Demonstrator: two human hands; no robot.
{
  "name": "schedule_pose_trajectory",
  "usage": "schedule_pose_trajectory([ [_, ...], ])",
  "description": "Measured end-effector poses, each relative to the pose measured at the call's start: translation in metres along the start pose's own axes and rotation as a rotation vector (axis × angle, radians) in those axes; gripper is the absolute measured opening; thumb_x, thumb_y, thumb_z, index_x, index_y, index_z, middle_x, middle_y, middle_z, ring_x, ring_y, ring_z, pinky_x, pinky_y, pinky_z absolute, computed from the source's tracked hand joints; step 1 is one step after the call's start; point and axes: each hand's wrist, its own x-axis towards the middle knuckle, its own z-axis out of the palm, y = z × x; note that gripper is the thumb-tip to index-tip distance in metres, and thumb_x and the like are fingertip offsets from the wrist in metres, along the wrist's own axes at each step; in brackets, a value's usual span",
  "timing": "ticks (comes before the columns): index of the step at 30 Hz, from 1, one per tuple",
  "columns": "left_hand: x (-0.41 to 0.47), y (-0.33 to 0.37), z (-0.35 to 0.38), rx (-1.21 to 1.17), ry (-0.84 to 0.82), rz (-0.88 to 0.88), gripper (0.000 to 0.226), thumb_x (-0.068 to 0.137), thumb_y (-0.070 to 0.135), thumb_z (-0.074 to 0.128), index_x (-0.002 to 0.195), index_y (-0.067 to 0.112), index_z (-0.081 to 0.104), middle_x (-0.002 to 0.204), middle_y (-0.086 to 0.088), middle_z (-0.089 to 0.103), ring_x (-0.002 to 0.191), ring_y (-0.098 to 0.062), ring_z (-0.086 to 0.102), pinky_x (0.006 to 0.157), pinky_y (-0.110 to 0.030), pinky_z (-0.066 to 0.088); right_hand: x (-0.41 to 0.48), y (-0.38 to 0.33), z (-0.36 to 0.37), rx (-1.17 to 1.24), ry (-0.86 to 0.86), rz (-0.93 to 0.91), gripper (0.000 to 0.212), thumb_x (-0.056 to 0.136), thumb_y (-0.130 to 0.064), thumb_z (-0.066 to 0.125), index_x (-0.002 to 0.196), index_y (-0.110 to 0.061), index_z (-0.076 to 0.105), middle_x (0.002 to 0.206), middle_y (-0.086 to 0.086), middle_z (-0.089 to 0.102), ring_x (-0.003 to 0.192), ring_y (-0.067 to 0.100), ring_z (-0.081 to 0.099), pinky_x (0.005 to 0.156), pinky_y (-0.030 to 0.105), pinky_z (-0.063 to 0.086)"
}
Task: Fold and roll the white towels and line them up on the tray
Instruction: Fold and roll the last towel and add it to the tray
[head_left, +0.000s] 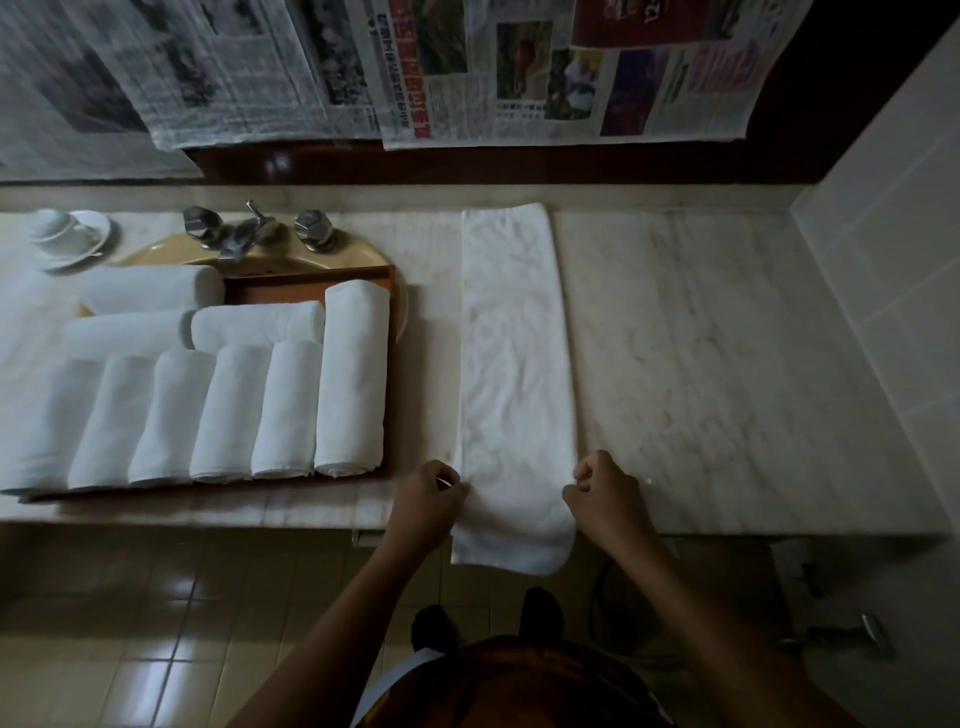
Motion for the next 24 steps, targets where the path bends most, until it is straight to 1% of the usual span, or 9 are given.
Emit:
schedule_pose_trajectory([
  [2,0.000,-0.002,0.001,0.021,0.012,-0.022,0.009,0.097,0.023,0.068,0.092,0.018,0.063,0.086,-0.005,0.070,0.078,-0.024,0.070,0.069,-0.039,0.058,0.001,0.001,0.001,0.023,0.023,0.001,0.030,0.085,-0.024,0.080,0.093,-0.023,0.051,0.084,-0.006,0.066,0.081,0.017,0.064,0.071,0.031,0.050],
  [5,-0.001,-0.004,0.004,0.061,0.048,-0.026,0.009,0.097,0.023,0.069,0.096,0.016,0.064,0.086,-0.002,0.068,0.071,-0.015,0.066,0.057,-0.027,0.049,0.002,0.002,0.002,0.058,0.038,-0.002,0.043,0.078,-0.028,0.089,0.093,-0.023,0.048,0.081,-0.006,0.068,0.072,0.009,0.062,0.057,0.024,0.042],
  [8,-0.004,-0.008,0.007,0.068,0.074,-0.036,0.007,0.098,0.021,0.068,0.100,0.015,0.064,0.090,-0.001,0.067,0.073,-0.013,0.066,0.056,-0.023,0.045,0.001,0.003,0.002,0.057,0.035,-0.017,0.050,0.074,-0.031,0.092,0.097,-0.019,0.048,0.082,-0.003,0.067,0.069,0.007,0.059,0.054,0.021,0.036],
  [12,-0.006,-0.011,0.010,0.092,0.100,-0.039,0.008,0.098,0.022,0.069,0.100,0.015,0.066,0.088,0.003,0.064,0.074,-0.011,0.065,0.055,-0.020,0.046,0.000,0.005,0.002,0.045,0.029,0.000,0.055,0.074,-0.041,0.090,0.102,-0.018,0.048,0.082,-0.003,0.064,0.071,0.013,0.060,0.056,0.026,0.037],
  [14,-0.007,-0.011,0.010,0.108,0.116,-0.034,0.008,0.098,0.024,0.070,0.098,0.017,0.066,0.085,0.008,0.062,0.073,-0.006,0.063,0.055,-0.017,0.044,0.001,0.006,0.003,0.021,0.031,-0.005,0.053,0.080,-0.048,0.084,0.108,-0.019,0.048,0.087,-0.004,0.064,0.079,0.016,0.060,0.063,0.028,0.039],
  [16,-0.007,-0.010,0.012,0.118,0.134,-0.023,0.011,0.099,0.028,0.069,0.095,0.019,0.065,0.081,0.009,0.063,0.071,-0.006,0.064,0.058,-0.021,0.047,0.004,0.007,0.005,-0.008,0.016,-0.001,0.044,0.088,-0.051,0.075,0.108,-0.019,0.053,0.093,-0.003,0.066,0.087,0.019,0.063,0.071,0.030,0.045],
  [19,-0.005,-0.008,0.013,0.177,0.142,-0.010,0.015,0.101,0.031,0.064,0.092,0.019,0.065,0.076,0.012,0.062,0.069,-0.004,0.062,0.063,-0.025,0.050,0.010,0.005,0.008,-0.083,0.002,-0.021,0.033,0.092,-0.046,0.068,0.088,-0.015,0.060,0.085,0.001,0.067,0.086,0.026,0.066,0.077,0.038,0.054],
  [22,-0.006,-0.005,0.011,0.199,0.141,0.009,0.015,0.101,0.029,0.064,0.089,0.020,0.063,0.075,0.010,0.062,0.067,-0.002,0.060,0.057,-0.019,0.042,0.012,0.001,0.007,-0.019,-0.011,-0.016,0.024,0.090,-0.036,0.069,0.088,-0.015,0.057,0.081,0.000,0.063,0.080,0.024,0.061,0.073,0.035,0.050],
  [24,-0.006,-0.008,0.010,0.218,0.166,0.028,0.017,0.099,0.028,0.066,0.085,0.019,0.063,0.073,0.009,0.062,0.065,-0.003,0.059,0.054,-0.019,0.039,0.011,0.001,0.007,0.017,-0.003,-0.026,0.027,0.088,-0.031,0.075,0.088,-0.017,0.053,0.079,-0.001,0.061,0.074,0.020,0.059,0.066,0.033,0.045],
])
